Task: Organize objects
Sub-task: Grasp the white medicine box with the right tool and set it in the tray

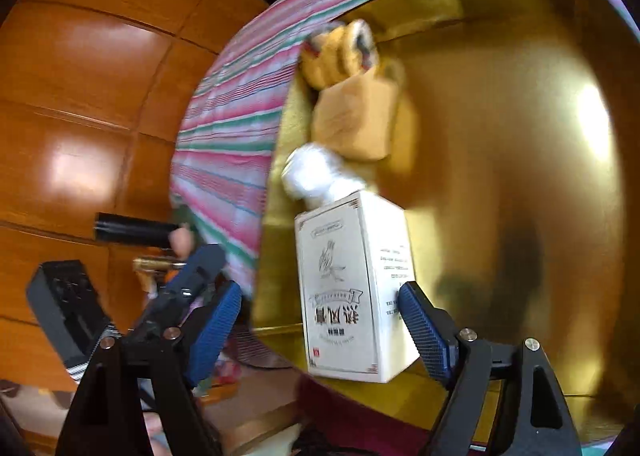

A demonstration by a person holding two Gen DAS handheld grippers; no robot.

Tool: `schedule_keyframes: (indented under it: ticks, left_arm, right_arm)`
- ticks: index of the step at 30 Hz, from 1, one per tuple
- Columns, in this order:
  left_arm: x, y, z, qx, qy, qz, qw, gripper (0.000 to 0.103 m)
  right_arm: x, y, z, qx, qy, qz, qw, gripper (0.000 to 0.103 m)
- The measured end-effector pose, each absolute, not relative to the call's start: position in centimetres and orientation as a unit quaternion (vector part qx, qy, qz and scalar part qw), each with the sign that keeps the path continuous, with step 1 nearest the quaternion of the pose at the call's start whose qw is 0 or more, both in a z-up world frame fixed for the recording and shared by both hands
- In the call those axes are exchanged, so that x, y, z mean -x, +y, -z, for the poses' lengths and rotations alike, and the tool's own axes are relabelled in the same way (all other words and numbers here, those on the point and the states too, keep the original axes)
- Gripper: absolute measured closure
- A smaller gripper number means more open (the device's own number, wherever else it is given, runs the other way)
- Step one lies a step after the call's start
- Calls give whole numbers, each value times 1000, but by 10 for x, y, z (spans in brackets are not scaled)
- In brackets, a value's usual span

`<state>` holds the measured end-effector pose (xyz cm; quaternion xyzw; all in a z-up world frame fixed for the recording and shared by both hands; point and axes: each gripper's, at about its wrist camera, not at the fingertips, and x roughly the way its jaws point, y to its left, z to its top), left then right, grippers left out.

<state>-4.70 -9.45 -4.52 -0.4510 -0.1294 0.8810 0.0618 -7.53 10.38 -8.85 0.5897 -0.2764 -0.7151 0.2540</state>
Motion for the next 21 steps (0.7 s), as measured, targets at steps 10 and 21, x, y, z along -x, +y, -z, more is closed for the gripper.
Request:
schedule_keyframes:
  ticks: [10,21]
  left_arm:
    - [43,-88,31,433,-102,-894,54,51]
    - [32,-62,17,415,-56,-906,61,51]
  right_arm:
    - [62,115,71,-548,-239,764,243,17]
    - [33,154,20,-459,-87,868,168,0]
